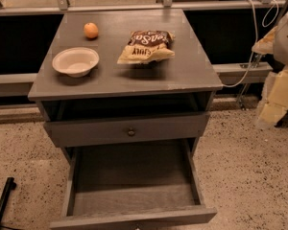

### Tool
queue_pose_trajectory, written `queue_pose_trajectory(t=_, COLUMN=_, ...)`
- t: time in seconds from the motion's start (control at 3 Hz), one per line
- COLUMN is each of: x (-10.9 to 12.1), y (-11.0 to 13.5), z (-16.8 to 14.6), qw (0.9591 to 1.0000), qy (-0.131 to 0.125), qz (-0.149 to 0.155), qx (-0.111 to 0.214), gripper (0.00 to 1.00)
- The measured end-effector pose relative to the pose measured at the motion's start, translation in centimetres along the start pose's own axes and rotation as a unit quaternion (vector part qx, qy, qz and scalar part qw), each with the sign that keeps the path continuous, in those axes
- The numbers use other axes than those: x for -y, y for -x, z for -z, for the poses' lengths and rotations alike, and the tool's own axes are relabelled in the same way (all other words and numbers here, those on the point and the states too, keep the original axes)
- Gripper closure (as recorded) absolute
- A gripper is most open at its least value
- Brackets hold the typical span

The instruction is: Place brown chip bag into middle drawer

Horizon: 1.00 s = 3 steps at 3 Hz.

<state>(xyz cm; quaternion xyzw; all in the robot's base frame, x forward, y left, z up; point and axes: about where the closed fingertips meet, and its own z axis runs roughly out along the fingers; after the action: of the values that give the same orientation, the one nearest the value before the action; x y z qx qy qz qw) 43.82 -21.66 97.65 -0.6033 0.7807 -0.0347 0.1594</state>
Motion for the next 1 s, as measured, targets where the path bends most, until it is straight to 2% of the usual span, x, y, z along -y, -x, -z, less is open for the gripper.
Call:
queue_pose_trajectory(t=0.67, x=0.3, y=0.4, z=0.0, qw=0.9999, qy=-0.004, qz=0.009, qx=0.007, gripper=0.0)
queue_pose_trajectory(t=1.0, x=3.6, y=3.7, z=-1.9, qw=0.9958, qy=-0.026, qz=0.084, qx=0.028, gripper=0.0)
